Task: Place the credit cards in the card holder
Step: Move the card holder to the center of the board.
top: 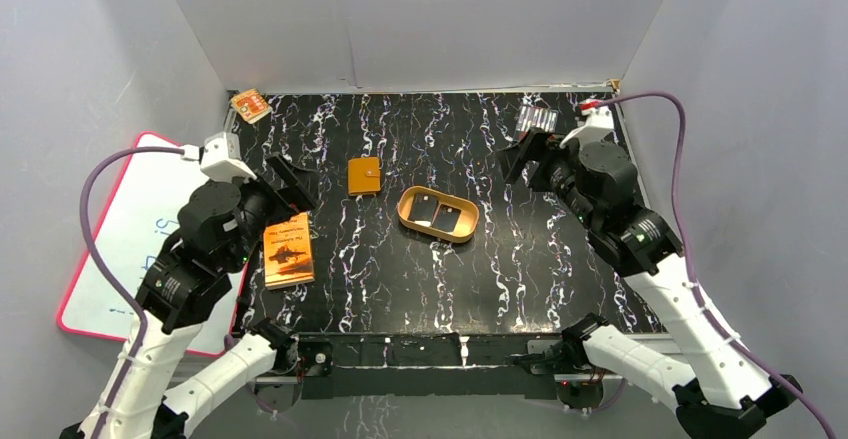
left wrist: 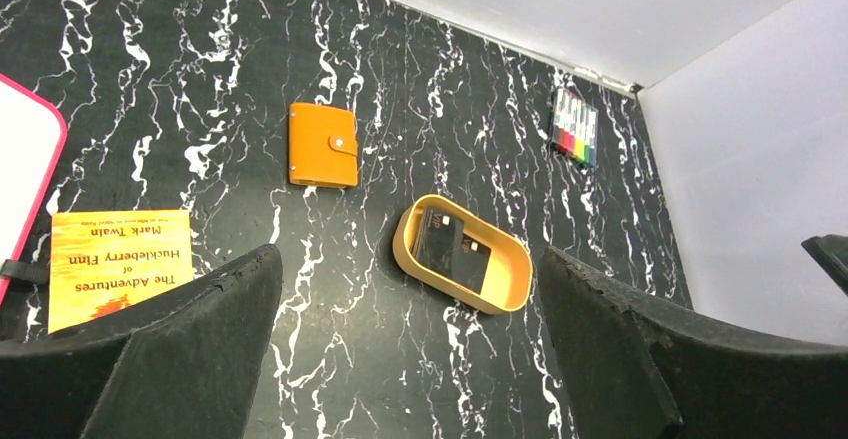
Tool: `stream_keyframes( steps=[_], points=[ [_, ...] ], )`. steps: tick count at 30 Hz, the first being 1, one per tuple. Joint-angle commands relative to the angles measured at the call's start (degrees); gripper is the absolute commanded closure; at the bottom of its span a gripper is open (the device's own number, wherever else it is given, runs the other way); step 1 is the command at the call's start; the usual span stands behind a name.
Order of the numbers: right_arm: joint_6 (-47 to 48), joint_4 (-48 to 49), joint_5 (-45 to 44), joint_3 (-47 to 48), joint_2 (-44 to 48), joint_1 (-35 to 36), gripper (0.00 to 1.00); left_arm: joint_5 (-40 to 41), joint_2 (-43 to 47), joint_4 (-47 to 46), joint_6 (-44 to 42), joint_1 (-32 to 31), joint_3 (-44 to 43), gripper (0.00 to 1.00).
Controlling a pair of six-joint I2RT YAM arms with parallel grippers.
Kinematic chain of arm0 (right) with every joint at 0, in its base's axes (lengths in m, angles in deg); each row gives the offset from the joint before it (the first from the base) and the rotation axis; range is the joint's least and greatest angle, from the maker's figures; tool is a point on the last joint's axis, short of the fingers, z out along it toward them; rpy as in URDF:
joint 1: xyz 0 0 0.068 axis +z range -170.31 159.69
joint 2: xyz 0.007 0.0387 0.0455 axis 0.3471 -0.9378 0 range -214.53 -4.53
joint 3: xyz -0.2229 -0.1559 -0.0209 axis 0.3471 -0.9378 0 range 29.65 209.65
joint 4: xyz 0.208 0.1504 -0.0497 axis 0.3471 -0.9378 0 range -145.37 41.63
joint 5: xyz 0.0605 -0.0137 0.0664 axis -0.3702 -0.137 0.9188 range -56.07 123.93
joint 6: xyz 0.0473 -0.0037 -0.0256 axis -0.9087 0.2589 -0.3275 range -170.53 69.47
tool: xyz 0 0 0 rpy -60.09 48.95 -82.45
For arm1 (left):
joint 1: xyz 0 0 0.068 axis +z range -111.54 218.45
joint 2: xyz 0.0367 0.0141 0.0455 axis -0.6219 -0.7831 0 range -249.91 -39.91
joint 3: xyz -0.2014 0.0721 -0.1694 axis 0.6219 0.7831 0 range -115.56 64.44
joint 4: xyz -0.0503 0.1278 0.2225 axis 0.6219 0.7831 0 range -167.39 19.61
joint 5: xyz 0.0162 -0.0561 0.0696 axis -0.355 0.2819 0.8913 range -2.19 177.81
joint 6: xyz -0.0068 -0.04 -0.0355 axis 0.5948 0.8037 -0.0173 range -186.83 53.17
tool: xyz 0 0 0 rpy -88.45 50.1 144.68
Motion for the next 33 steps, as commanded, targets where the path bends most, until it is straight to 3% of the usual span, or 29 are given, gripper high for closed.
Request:
stream_keyframes(
  steps=[1, 9, 16, 23, 33],
  points=[
    [-0.9, -2.9, 0.0, 3.9, -3.7, 0.1, 0.01, -2.4, -3.2, -2.5, -1.2, -0.1, 1.0, 0.04],
    [-0.8, -4.7, 1.0, 1.7, -6.8, 0.1, 0.01, 1.4, -20.5, -3.4, -1.8, 0.5, 1.3, 0.04],
    [0.6, -2.8, 4.9, -3.7, -4.6, 0.1, 0.01, -15.3, -35.6, -13.7, 5.2, 15.1, 1.9, 0.05],
    [0.8, -3.5, 6.4, -5.3, -4.1, 0.2, 0.01, -8.5, -53.8, -16.2, 5.3, 17.1, -5.3, 0.03],
    [-0.2, -3.1, 9.2, -7.8, -2.0, 0.1, 0.01, -7.7, -72.8, -19.2, -3.0, 17.4, -18.4, 0.06]
  ],
)
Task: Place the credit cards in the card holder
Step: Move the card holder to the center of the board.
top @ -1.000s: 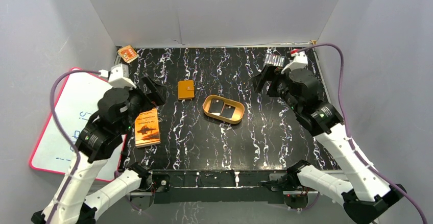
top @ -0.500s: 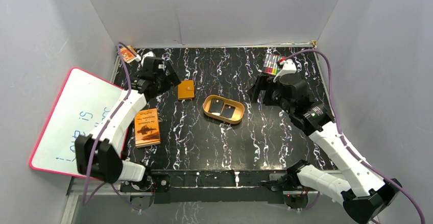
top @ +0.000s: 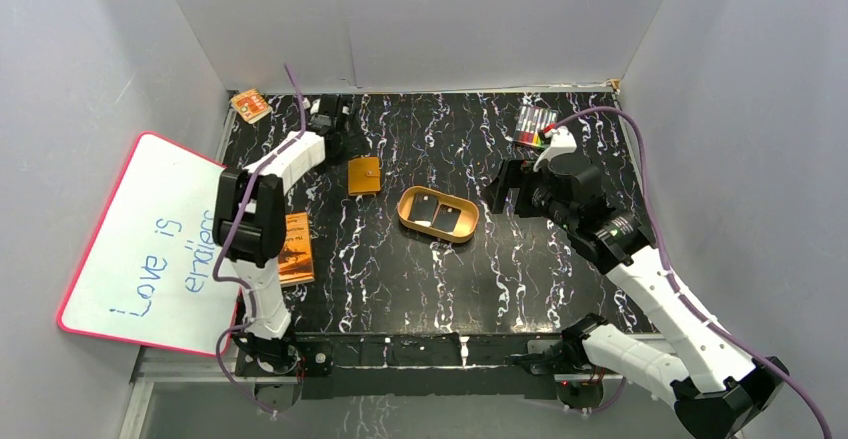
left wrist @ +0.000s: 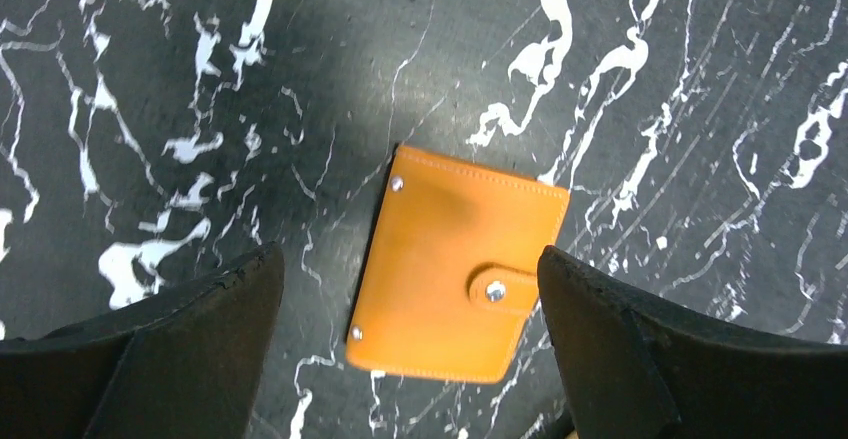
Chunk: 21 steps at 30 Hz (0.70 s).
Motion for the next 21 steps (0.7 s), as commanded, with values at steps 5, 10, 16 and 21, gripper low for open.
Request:
stream_keyframes(
  steps=[5, 10, 16, 21],
  points=[
    [-0.3, 0.8, 2.1, -0.2, 1.1, 0.1, 0.01, 3.9, -8.6, -1.5, -5.6, 0.0, -9.4, 0.06],
    [-1.1, -0.2, 3.7, -0.4, 0.6, 0.1, 0.01, 5.1, -12.0, -2.2, -5.5, 0.0, -11.1, 0.06],
    [-2.4, 0.0, 3.9, -1.2, 0.6, 0.1, 0.01, 4.3, -14.3, -2.5, -4.4, 0.1, -12.0, 0.06],
    [-2.5, -0.7, 2.8, -0.7, 1.0, 0.1, 0.01, 2.5, -15.4, -0.8, -4.5, -0.1, -11.2, 0.1]
  ],
)
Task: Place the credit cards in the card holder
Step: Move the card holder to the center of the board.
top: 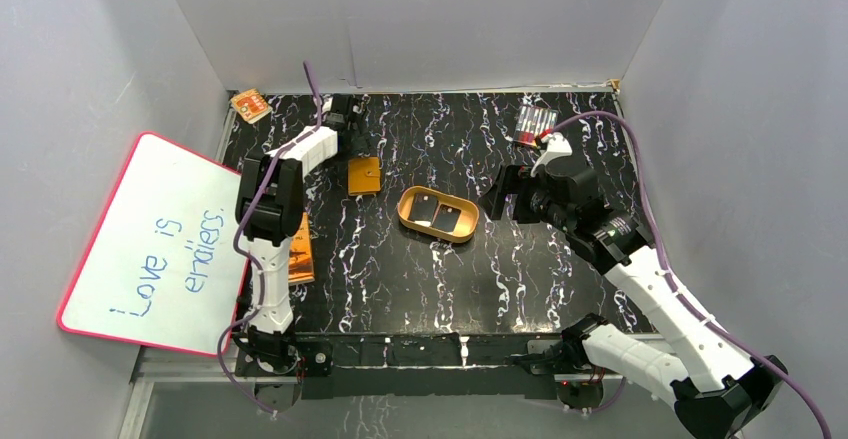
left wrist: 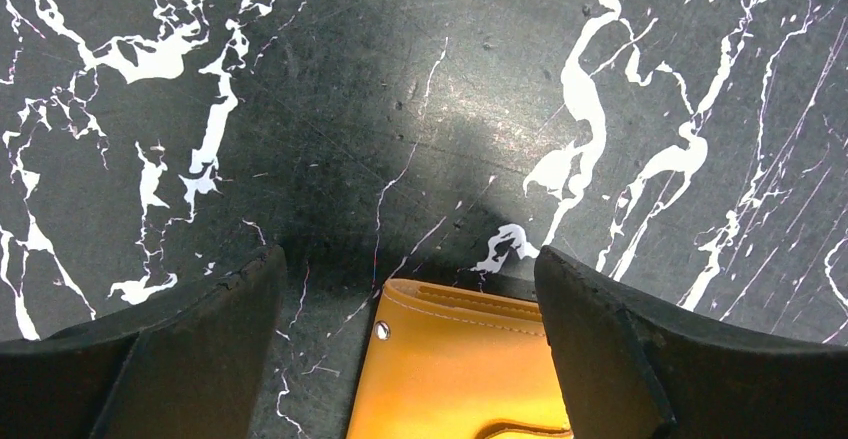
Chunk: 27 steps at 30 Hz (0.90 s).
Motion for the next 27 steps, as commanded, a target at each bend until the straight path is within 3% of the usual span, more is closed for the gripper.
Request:
stream_keyframes(
  steps=[1, 14, 27],
  points=[
    [-0.6, 0.7, -0.7, 0.8, 0.7, 0.1, 0.02, -1.5, -0.1, 1.8, 0.5, -0.2, 0.6, 0.11],
    [-1.2, 2.1, 0.7, -2.6, 1.5, 0.2, 0.01, -8.8, 16.4, -5.0, 4.5, -3.2, 25.4, 0.19],
    [-2.6, 8.2, 12.9, -9.5, 0.6, 0.5, 0.06, -13.6, 37.0, -7.0, 10.9, -9.9, 46.7, 0.24]
  ],
)
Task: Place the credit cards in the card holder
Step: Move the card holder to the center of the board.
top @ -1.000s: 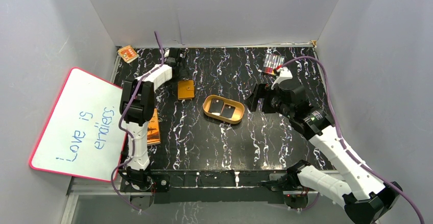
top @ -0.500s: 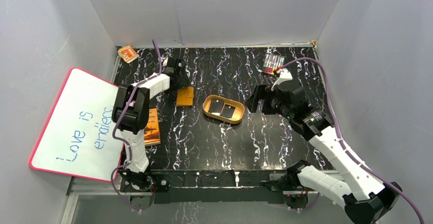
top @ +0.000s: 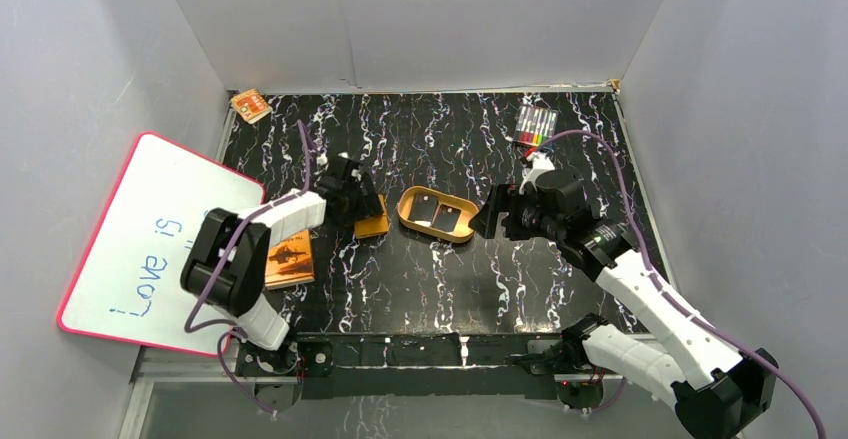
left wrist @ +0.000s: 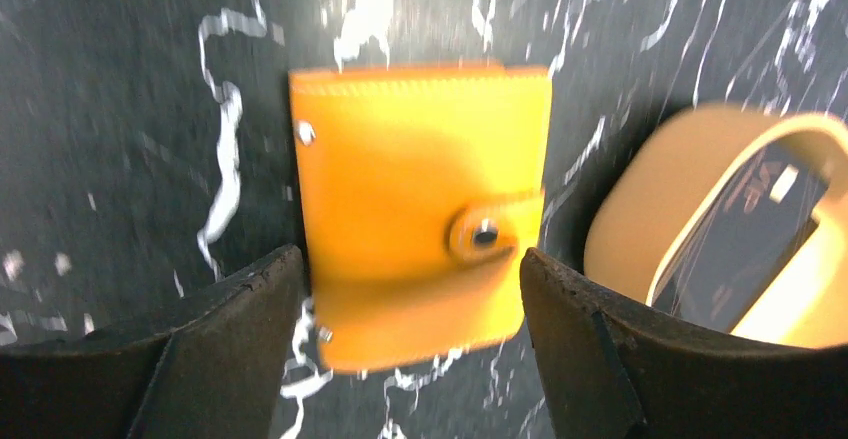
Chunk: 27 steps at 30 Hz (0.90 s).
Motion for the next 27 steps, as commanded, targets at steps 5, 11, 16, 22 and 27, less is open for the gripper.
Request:
stream_keyframes(
  steps=[5, 11, 16, 22, 27],
  points=[
    [-2.2, 4.9, 6.4, -2.7, -1.5, 2.2, 0.12, -1.2, 13.5, 3.9, 6.9, -4.5, 12.1, 0.24],
    [-4.0, 5.1, 3.9, -3.1, -1.5, 6.1, 0.15, 2.4, 22.1, 6.9, 7.9, -4.7, 13.7, 0.23],
    [-4.2, 4.4, 2.4, -2.2, -1.6, 7.2, 0.14, 9.6, 20.7, 10.2, 4.3, -4.6, 5.4, 0.11],
    [-4.3, 3.5, 1.1, -1.0, -1.7, 7.4, 0.14, 14.4, 7.4, 12.3, 0.9, -2.8, -6.2, 0.12],
    [-3.4, 1.9, 1.2, 1.5, -2.9, 7.5, 0.16, 13.3, -2.1, 12.0, 0.1, 1.0, -13.3, 0.19]
  ],
)
